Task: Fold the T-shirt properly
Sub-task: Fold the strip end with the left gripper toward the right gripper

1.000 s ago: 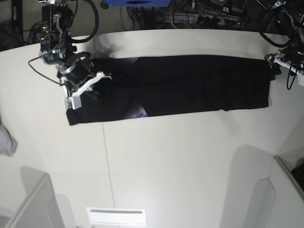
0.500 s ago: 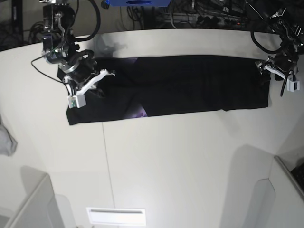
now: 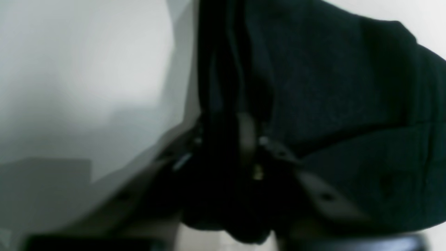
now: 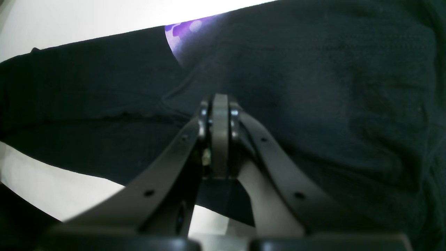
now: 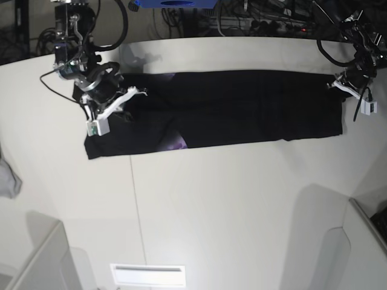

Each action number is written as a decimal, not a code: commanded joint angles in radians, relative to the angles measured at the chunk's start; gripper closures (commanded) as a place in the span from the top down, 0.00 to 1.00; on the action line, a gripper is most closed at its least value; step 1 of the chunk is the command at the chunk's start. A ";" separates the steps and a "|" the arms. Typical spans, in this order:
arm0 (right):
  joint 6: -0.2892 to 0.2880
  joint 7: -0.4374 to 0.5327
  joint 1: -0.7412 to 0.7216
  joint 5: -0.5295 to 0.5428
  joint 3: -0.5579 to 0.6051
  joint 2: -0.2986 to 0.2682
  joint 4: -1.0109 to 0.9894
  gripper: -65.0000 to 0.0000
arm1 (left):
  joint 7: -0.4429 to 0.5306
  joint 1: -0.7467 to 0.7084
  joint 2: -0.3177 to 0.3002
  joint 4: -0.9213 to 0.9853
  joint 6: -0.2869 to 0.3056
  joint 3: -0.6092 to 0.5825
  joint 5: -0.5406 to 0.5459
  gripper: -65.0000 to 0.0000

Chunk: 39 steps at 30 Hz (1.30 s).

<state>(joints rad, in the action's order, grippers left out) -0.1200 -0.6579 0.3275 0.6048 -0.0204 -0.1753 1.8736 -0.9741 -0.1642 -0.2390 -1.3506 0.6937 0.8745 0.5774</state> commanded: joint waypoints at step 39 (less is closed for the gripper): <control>-0.004 0.020 -0.015 0.016 -0.014 0.030 0.021 0.00 | 0.109 -0.183 0.073 -0.530 0.004 -0.289 -0.141 0.00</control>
<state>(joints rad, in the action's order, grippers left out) -0.1200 -0.6582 0.3222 0.6098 -0.0307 -0.1379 1.8736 -0.8848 -0.3492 -0.1555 -1.8599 0.6918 0.5804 0.4194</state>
